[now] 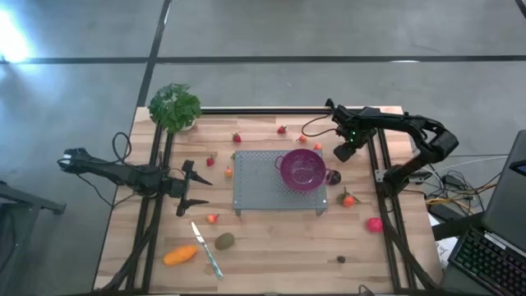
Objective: Pick & Place Fruit
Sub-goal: Put the black cherry in the purple strainer bowl on the shelf
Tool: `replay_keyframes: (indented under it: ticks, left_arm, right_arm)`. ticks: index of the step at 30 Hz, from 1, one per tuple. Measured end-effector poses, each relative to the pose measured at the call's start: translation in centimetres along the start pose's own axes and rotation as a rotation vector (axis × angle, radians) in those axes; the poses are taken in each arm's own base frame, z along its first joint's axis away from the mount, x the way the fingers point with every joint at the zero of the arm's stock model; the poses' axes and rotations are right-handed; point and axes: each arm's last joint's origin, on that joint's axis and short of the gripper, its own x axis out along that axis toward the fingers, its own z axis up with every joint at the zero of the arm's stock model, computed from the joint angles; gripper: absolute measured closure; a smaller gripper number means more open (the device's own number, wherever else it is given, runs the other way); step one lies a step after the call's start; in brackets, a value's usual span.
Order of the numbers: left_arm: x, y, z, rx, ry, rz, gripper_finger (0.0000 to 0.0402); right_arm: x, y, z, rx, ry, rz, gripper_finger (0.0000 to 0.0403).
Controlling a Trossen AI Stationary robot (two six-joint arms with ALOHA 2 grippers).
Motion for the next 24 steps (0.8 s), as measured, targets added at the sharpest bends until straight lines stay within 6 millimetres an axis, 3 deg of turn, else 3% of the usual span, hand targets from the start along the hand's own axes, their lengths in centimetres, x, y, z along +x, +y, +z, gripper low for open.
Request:
replay_keyframes:
  ticks: [7, 13, 24]
  left_arm:
    - [0.0, 0.0, 0.0, 0.0, 0.0, 0.0, 0.011]
    - [0.0, 0.0, 0.0, 0.0, 0.0, 0.0, 0.011]
    - [0.0, 0.0, 0.0, 0.0, 0.0, 0.0, 0.011]
  right_arm:
    - [-1.6, -0.2, 0.2, -0.006, 0.004, -0.001, 0.0301]
    - [-4.4, -0.5, 0.8, -0.001, -0.039, 0.002, 0.0288]
    - [-13.0, -1.1, 0.5, 0.007, -0.286, 0.058, 0.0294]
